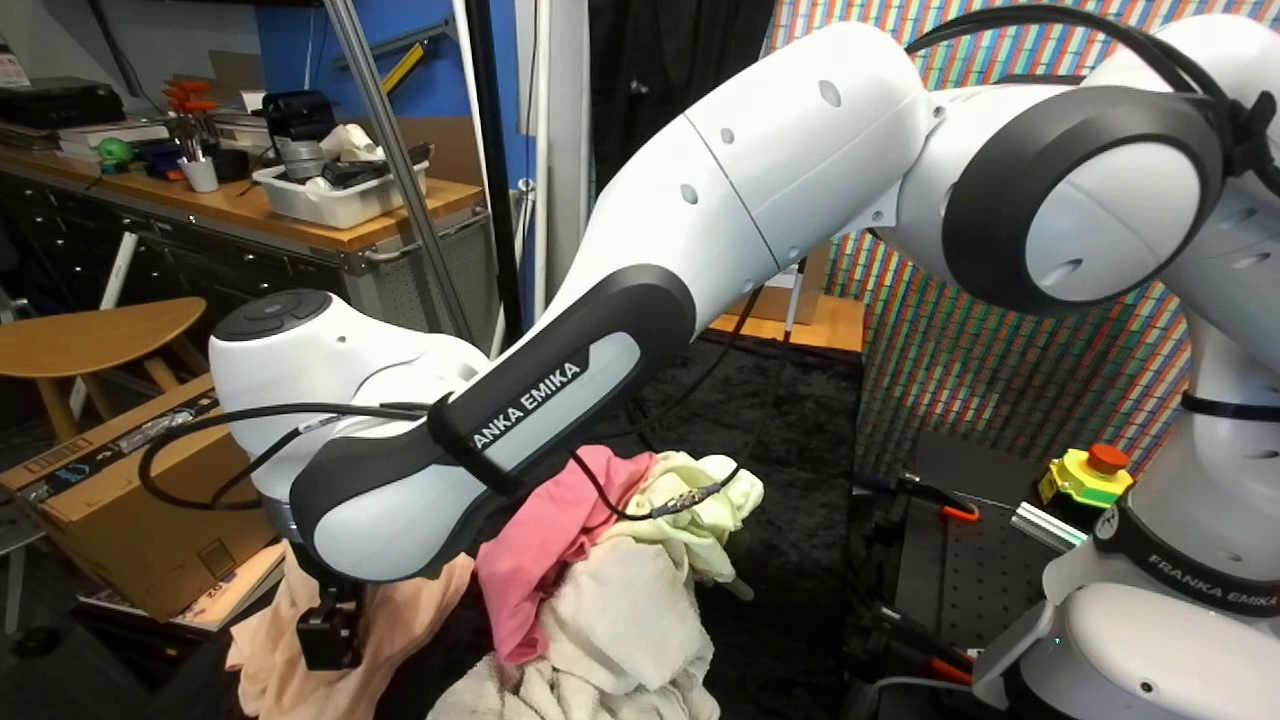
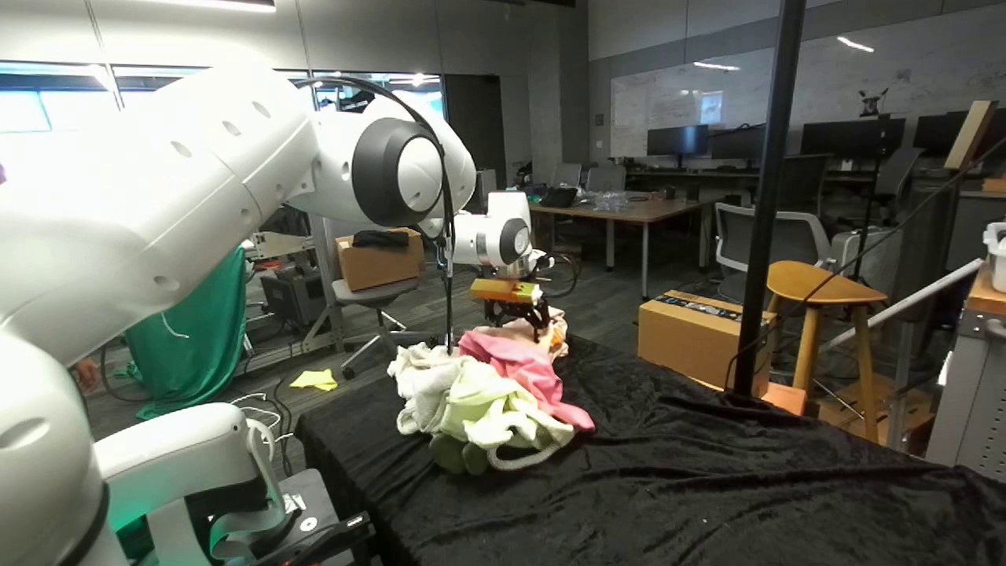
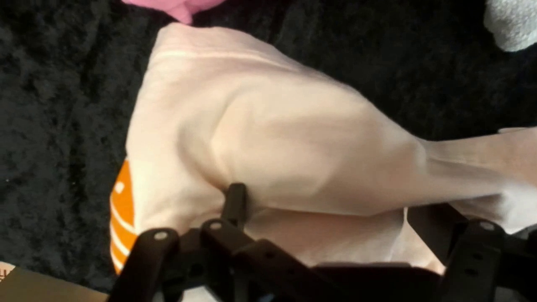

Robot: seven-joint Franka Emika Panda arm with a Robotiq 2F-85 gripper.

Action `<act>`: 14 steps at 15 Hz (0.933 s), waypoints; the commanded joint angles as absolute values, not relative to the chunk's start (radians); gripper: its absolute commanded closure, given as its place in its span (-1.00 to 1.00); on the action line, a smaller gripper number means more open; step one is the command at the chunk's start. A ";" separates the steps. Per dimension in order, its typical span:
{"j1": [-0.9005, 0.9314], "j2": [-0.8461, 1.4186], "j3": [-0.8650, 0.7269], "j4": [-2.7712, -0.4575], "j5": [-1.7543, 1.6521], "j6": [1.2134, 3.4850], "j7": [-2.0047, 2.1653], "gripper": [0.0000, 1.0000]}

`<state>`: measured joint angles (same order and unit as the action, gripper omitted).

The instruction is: Group up all the objects on the table

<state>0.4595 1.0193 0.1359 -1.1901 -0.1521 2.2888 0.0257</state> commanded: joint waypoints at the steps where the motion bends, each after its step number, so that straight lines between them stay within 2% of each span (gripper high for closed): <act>1: 0.490 1.065 0.097 -1.123 -0.179 2.297 0.070 -1.00; 6: 0.514 1.079 0.059 -1.100 -0.207 2.284 0.104 -1.00; 7: 0.517 1.072 0.052 -1.109 -0.203 2.282 0.105 -0.70; 8: 0.516 1.070 0.053 -1.111 -0.199 2.274 0.101 -0.48; 14: 0.511 1.055 0.046 -1.116 -0.188 2.251 0.093 0.46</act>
<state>0.5038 1.0464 0.0585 -1.1453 -0.1818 2.2754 0.0791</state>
